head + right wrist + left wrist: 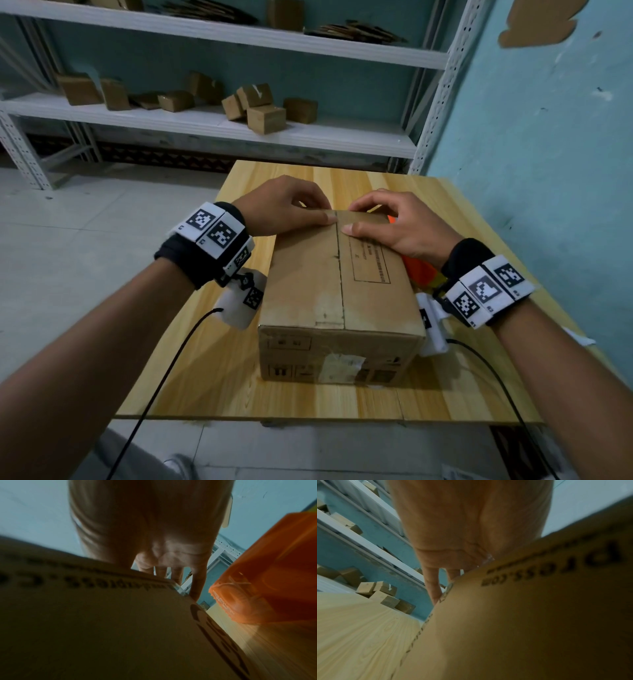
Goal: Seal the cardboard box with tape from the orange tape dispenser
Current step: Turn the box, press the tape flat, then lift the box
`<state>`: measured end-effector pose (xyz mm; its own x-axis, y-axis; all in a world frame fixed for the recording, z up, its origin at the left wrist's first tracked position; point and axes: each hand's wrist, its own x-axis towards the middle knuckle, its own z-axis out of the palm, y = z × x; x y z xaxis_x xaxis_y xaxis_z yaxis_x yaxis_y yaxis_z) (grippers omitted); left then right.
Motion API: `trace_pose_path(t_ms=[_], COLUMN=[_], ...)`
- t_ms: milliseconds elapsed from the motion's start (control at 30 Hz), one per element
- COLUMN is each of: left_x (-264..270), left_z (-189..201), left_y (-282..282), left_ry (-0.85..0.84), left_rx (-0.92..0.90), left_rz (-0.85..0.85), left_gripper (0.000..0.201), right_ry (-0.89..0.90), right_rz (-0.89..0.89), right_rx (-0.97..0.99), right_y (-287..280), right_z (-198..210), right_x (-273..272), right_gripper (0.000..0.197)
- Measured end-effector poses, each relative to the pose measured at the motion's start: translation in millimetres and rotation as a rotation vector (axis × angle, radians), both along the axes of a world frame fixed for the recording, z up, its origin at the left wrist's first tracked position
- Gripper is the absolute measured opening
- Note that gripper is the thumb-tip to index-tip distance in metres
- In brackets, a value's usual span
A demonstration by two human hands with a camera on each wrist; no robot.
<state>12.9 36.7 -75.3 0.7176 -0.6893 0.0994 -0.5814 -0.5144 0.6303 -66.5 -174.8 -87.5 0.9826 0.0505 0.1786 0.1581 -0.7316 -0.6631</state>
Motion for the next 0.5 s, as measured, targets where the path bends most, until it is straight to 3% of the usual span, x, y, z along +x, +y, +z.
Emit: trace_pose_path(t_ms=[500], left_x=[2.3], left_z=[-8.5], left_y=[-2.9], left_ry=[0.003], left_rx=[-0.004], left_rz=[0.027], left_gripper=[0.027], right_ry=[-0.005], right_rz=[0.019], right_rx=[0.066], right_y=[0.0], right_z=[-5.2], right_x=[4.6], right_gripper=[0.012])
